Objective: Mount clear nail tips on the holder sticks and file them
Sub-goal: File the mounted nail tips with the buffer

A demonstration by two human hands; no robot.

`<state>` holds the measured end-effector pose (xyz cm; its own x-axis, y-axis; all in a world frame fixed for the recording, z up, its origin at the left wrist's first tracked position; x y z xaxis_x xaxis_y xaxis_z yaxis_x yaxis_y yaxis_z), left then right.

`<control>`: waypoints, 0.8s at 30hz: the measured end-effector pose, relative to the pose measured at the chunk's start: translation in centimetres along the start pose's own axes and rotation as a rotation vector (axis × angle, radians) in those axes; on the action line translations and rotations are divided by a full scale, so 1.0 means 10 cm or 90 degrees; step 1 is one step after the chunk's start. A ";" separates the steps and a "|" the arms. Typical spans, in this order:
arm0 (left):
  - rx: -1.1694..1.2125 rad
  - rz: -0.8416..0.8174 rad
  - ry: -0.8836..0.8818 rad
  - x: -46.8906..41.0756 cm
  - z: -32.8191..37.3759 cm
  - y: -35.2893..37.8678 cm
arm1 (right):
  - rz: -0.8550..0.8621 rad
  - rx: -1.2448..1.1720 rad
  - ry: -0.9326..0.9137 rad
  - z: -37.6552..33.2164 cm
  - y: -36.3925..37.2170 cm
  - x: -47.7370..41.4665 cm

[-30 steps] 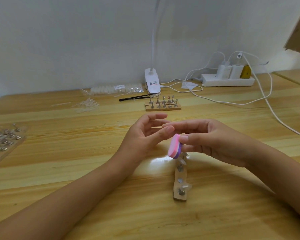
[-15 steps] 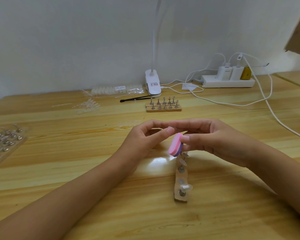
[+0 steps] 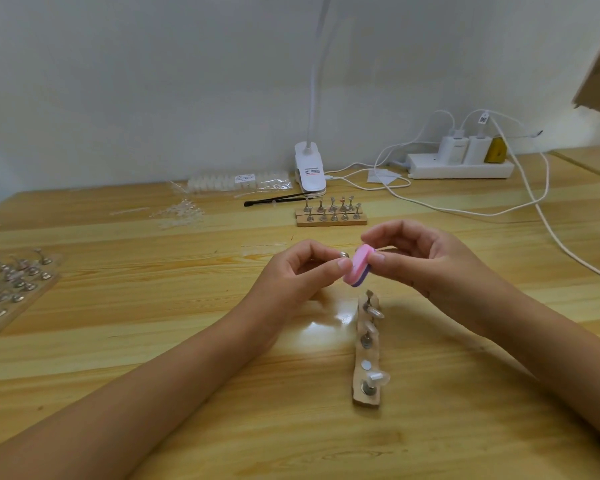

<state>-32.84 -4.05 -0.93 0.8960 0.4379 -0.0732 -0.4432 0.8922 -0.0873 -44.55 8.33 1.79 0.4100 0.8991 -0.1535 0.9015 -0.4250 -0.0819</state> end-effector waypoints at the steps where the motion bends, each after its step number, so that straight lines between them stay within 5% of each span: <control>1: -0.001 0.001 0.000 0.00 0.00 0.00 | 0.011 -0.005 -0.005 0.00 -0.01 0.00; 24: 0.017 0.020 -0.006 -0.01 -0.03 -0.01 | 0.015 -0.060 -0.033 -0.04 0.07 0.02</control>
<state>-32.92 -4.20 -1.20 0.8820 0.4665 -0.0664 -0.4701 0.8806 -0.0588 -43.75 8.27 2.09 0.4254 0.8816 -0.2045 0.9018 -0.4319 0.0142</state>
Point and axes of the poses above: each hand's wrist, its own x-axis away from the middle knuckle, its own y-axis out of the palm, z = x × y, the point moved 6 cm from there along -x, towards the middle knuckle, and after that the axes turned 2 degrees about -x, right-handed, at the moved point
